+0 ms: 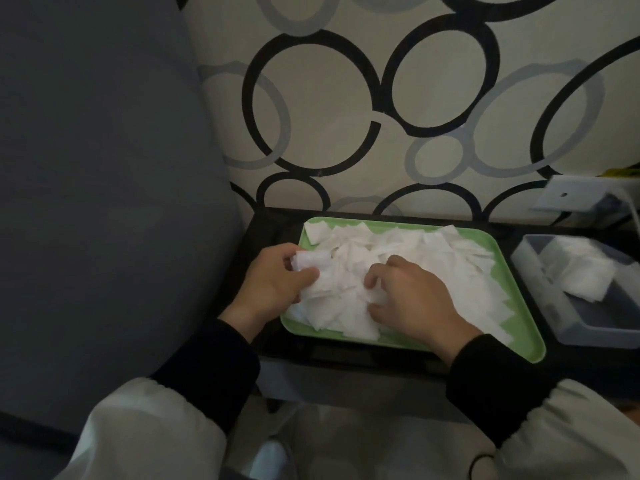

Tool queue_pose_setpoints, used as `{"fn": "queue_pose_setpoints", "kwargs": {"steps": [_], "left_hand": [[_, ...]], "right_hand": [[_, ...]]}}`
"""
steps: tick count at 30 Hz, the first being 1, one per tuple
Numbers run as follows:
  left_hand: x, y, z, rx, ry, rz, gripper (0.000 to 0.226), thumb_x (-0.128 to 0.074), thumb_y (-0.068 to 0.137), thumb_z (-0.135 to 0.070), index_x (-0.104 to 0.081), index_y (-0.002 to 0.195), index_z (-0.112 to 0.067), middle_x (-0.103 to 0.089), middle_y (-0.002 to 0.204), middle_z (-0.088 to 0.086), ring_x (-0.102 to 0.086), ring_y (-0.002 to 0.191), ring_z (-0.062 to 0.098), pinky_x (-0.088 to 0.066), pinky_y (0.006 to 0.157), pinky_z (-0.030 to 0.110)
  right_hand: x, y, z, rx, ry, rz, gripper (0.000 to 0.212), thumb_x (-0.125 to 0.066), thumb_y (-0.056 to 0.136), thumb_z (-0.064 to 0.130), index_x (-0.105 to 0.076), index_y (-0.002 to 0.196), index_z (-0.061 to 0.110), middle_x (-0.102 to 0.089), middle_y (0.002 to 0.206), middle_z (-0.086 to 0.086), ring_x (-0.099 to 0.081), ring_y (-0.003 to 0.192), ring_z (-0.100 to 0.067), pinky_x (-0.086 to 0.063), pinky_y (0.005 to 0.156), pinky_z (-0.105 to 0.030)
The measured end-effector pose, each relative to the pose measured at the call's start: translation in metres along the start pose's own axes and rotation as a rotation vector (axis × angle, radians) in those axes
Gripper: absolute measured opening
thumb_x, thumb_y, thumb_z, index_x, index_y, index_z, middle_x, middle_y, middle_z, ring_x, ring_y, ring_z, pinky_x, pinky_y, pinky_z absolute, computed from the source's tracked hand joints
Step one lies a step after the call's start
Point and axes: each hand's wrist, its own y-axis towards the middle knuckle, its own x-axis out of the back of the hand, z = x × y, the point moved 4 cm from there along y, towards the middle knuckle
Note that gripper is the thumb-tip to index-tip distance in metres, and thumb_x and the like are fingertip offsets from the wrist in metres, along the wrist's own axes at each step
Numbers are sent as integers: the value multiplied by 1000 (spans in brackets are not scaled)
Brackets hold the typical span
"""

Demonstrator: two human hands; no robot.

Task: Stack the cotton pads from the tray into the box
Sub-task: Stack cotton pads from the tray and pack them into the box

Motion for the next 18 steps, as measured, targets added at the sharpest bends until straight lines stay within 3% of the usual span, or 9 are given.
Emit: {"fn": "queue_pose_setpoints", "kwargs": {"steps": [5, 8, 11, 14, 18], "left_hand": [[-4, 2, -2, 1, 5, 12, 16, -73, 88, -11, -68, 95, -24, -70, 92, 3, -67, 86, 22, -51, 57, 26], [-9, 3, -3, 12, 15, 23, 16, -73, 88, -14, -67, 95, -27, -70, 97, 3, -68, 90, 22, -53, 61, 28], [-13, 3, -3, 19, 8, 32, 15, -73, 88, -14, -68, 99, -23, -70, 100, 3, -68, 93, 21, -55, 64, 28], [-18, 3, -3, 21, -11, 31, 14, -73, 88, -12, -69, 97, -21, -71, 97, 4, -68, 92, 22, -57, 64, 30], [-26, 5, -5, 32, 10, 46, 14, -73, 88, -13, -68, 98, -22, -70, 98, 4, -68, 92, 23, -61, 67, 35]], "right_hand": [[5, 1, -10, 42, 178, -88, 3, -66, 86, 33, -69, 87, 34, -50, 91, 12, -52, 86, -9, -47, 74, -28], [8, 0, -19, 33, 381, -122, 8, -68, 85, 26, -67, 80, 33, -55, 89, 10, -54, 81, -5, -46, 74, -21], [13, -2, -29, -88, 748, -146, 10, -68, 89, 20, -69, 80, 25, -66, 89, 9, -60, 80, -6, -47, 72, -15], [16, -1, -41, -242, 986, -186, 8, -66, 90, 14, -71, 85, 16, -70, 89, 2, -65, 83, -9, -54, 74, -24], [14, -1, -68, -428, 884, -265, 6, -66, 89, 12, -68, 89, 19, -70, 89, -4, -66, 80, -19, -59, 73, -37]]}}
